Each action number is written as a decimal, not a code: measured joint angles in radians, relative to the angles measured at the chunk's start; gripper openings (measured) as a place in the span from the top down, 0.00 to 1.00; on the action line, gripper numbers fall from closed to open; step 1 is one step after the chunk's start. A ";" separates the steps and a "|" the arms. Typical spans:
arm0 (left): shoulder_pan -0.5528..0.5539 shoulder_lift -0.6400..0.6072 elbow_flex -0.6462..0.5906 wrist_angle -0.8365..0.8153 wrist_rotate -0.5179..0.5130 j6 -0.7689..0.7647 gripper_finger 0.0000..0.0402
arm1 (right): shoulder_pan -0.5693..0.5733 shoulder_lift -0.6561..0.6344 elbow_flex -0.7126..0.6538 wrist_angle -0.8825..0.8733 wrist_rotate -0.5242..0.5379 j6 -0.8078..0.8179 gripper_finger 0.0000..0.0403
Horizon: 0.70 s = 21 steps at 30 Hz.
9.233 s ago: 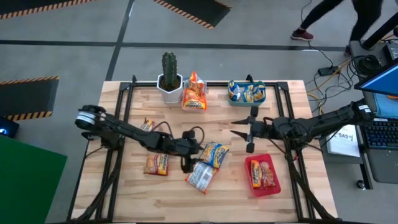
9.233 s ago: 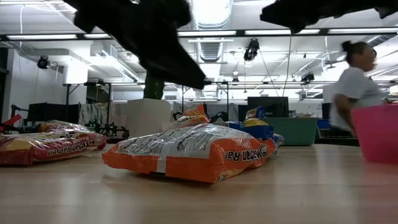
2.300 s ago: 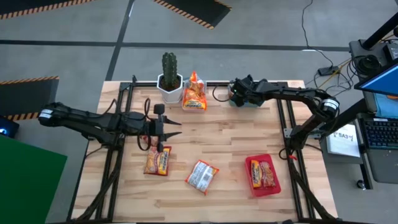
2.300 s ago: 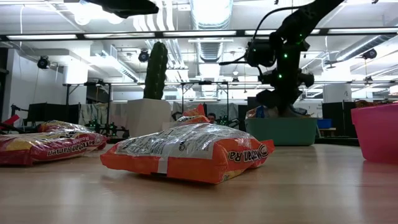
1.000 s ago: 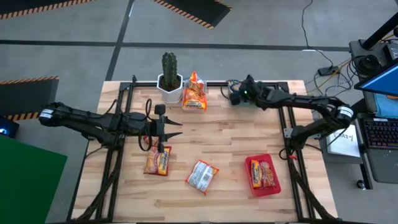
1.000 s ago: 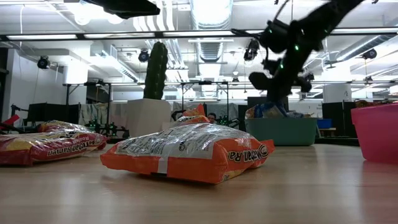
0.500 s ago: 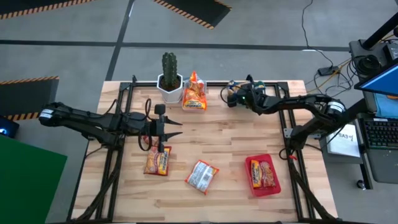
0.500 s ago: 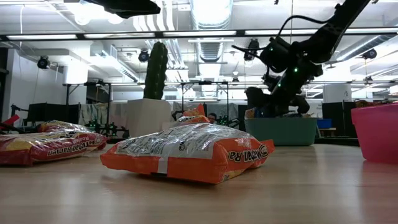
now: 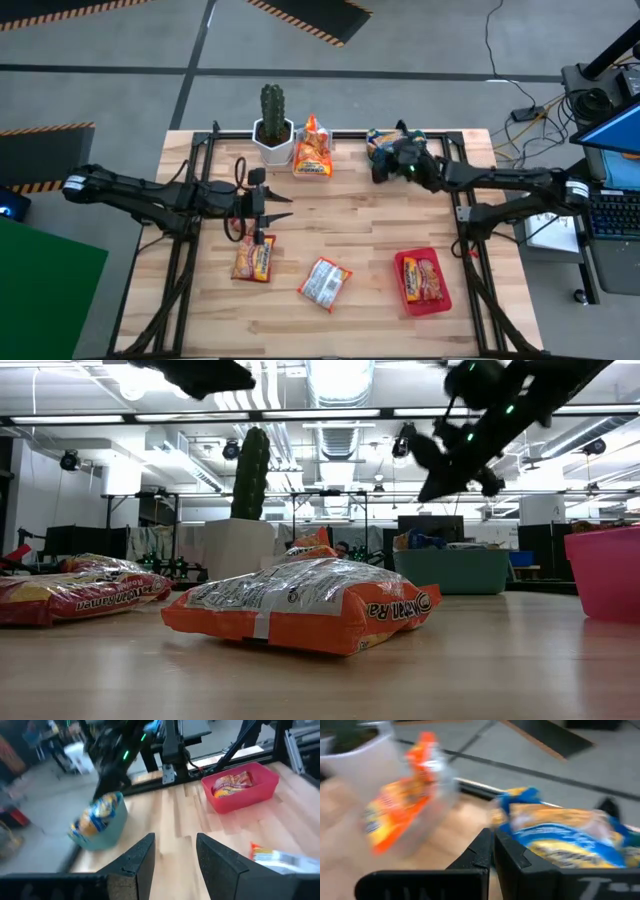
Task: Sort Maruchan noodles
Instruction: Put the right red noodle pack into the red bin
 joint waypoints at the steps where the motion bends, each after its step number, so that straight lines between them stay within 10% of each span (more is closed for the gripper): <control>1: 0.000 0.000 0.000 -0.018 0.000 -0.044 0.68 | 0.036 -0.020 -0.006 -0.001 0.000 -0.021 0.97; 14: 0.000 0.042 -0.001 -0.791 -0.121 -1.130 0.68 | 0.383 -0.111 -0.073 0.020 0.008 -0.065 0.97; 21: 0.010 0.144 -0.002 -1.006 -0.104 -1.283 0.68 | 0.424 -0.105 -0.078 0.049 0.010 -0.058 0.97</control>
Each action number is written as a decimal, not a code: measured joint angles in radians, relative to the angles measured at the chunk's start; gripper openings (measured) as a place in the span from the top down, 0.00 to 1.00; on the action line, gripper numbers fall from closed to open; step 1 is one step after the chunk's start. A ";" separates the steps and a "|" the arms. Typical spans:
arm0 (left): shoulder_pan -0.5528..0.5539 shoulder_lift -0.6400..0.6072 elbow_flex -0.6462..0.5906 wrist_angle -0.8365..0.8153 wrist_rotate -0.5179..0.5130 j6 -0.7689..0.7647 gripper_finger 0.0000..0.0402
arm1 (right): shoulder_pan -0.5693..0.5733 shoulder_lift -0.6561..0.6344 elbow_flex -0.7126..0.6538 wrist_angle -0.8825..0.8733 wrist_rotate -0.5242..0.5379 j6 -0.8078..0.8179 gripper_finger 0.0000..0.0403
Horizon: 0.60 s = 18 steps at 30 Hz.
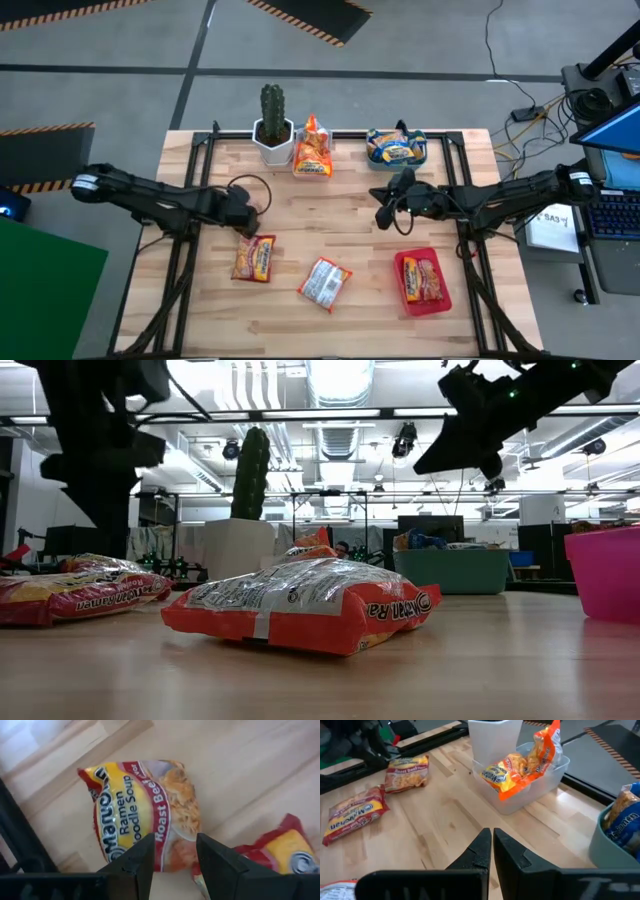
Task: Sort Maruchan noodles
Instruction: Put the right red noodle pack into the red bin
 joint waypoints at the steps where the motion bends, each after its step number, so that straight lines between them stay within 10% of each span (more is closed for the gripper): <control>1: 0.008 0.014 0.000 0.006 -0.004 0.018 0.68 | 0.002 0.000 0.000 0.005 0.000 0.000 0.97; 13: 0.117 0.275 -0.003 0.043 -0.042 0.092 0.68 | 0.002 0.000 -0.001 0.025 0.001 -0.002 0.97; 18: 0.089 0.349 0.061 0.515 0.035 0.330 0.69 | 0.002 0.001 -0.003 0.026 0.001 -0.004 0.97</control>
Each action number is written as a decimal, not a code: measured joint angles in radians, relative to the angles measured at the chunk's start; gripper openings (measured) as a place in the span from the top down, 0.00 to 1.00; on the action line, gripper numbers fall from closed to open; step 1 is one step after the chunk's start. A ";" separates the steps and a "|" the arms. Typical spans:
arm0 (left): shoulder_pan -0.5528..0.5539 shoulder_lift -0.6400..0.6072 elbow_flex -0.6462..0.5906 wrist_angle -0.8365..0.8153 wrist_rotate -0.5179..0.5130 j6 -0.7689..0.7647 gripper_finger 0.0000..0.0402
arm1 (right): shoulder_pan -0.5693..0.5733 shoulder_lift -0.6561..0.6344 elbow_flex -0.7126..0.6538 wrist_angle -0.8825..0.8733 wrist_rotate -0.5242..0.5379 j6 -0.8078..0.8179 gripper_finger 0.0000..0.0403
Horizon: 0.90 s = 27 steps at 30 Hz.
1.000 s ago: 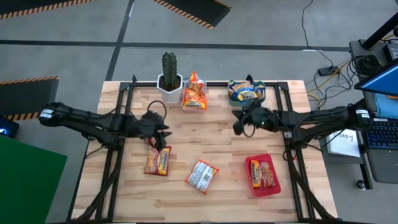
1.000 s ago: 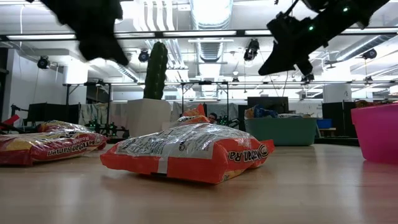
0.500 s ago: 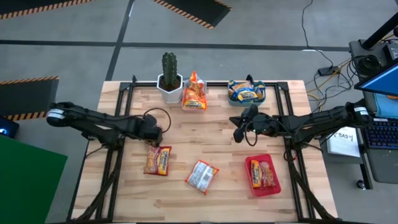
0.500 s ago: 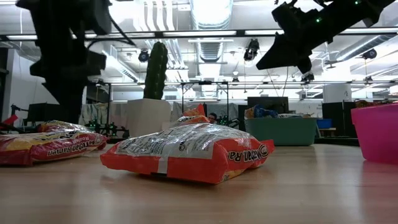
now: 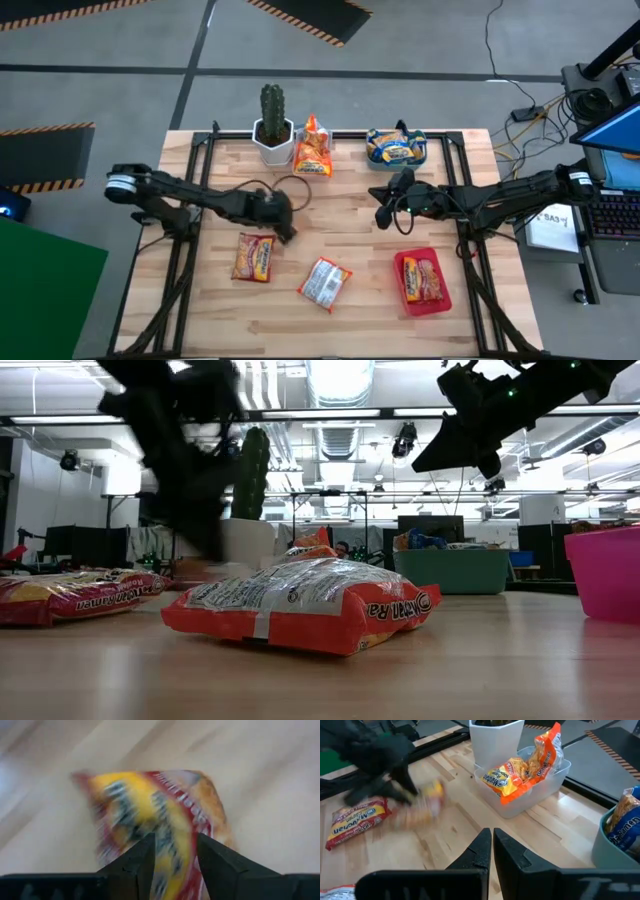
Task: Sort Maruchan noodles
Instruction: Put the right red noodle pack into the red bin
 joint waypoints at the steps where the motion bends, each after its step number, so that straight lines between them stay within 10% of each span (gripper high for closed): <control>1: -0.012 0.008 0.023 0.069 0.006 0.073 0.69 | 0.000 0.000 0.000 0.000 0.000 0.004 0.97; 11: -0.205 0.030 0.205 0.174 0.059 0.643 0.73 | 0.001 0.000 -0.009 -0.129 -0.012 0.304 0.97; 19: -0.243 0.081 0.097 0.483 0.076 0.718 0.75 | 0.002 0.005 -0.010 -0.213 -0.209 0.473 0.95; 27: -0.232 0.206 0.078 0.741 0.078 0.785 0.78 | 0.000 0.005 0.062 -0.504 -0.378 0.593 0.72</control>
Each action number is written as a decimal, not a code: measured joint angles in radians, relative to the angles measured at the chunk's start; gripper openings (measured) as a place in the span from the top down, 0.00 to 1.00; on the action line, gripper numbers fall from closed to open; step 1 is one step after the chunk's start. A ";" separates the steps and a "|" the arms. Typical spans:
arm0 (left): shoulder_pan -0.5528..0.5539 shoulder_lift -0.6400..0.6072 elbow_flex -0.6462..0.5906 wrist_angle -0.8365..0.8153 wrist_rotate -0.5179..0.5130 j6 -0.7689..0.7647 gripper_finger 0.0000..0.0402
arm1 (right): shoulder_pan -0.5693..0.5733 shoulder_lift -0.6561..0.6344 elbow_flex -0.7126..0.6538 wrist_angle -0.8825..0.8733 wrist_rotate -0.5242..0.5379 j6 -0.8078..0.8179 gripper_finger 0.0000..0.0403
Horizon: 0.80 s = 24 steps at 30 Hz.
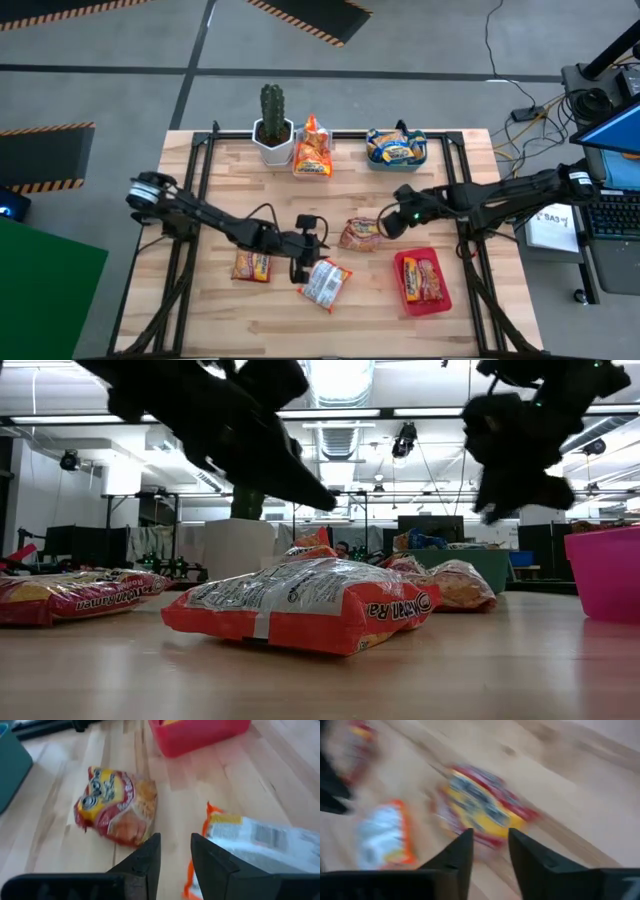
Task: Sort Maruchan noodles
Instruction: Put the right red noodle pack into the red bin
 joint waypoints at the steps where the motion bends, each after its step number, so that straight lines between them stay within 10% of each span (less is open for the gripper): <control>1: 0.004 0.015 0.000 0.027 0.000 0.007 0.78 | 0.000 0.000 0.013 -0.068 0.000 0.012 0.68; 14: 0.075 0.191 0.002 0.254 0.000 0.016 0.78 | 0.000 0.095 -0.042 -0.025 0.005 -0.016 0.31; 24: 0.096 0.284 0.037 0.329 0.000 -0.012 0.78 | -0.060 0.217 -0.046 0.085 -0.015 -0.216 0.21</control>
